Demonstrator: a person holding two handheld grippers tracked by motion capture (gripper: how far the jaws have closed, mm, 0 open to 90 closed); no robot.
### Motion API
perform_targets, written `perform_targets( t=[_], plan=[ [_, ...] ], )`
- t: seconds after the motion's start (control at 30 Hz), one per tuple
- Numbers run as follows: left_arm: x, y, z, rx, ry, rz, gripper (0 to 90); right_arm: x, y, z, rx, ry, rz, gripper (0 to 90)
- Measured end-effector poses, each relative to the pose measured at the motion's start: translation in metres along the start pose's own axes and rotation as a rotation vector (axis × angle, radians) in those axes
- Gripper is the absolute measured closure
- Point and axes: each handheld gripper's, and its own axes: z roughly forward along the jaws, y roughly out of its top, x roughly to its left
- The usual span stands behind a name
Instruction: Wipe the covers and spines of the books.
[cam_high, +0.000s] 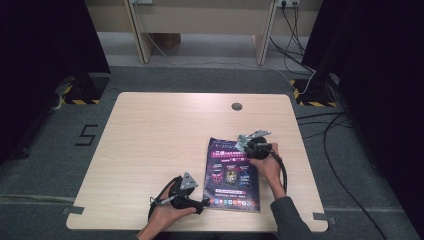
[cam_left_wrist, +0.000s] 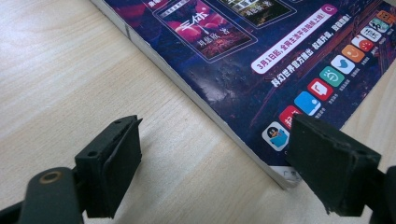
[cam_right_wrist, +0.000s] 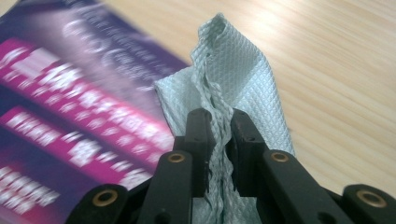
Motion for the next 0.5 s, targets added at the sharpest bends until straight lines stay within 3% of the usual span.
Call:
perform_targets(
  t=[0.07,0.17,0.23,0.5],
  plan=[
    [0.0,0.0,0.0,0.002,0.0,-0.001,16.9,-0.008,0.001,0.001,-0.001,0.004,0.039,80.1],
    [0.0,0.0,0.0,0.002,0.0,-0.004,16.7,-0.005,0.005,0.003,0.017,-0.036,0.022,79.7],
    [0.0,0.0,0.0,0.001,0.002,0.0,16.6,0.001,0.008,0.005,0.029,-0.065,-0.025,79.8],
    [0.0,0.0,0.0,0.002,0.002,-0.002,16.4,0.033,0.029,0.021,0.015,0.002,-0.061,79.6]
  ],
)
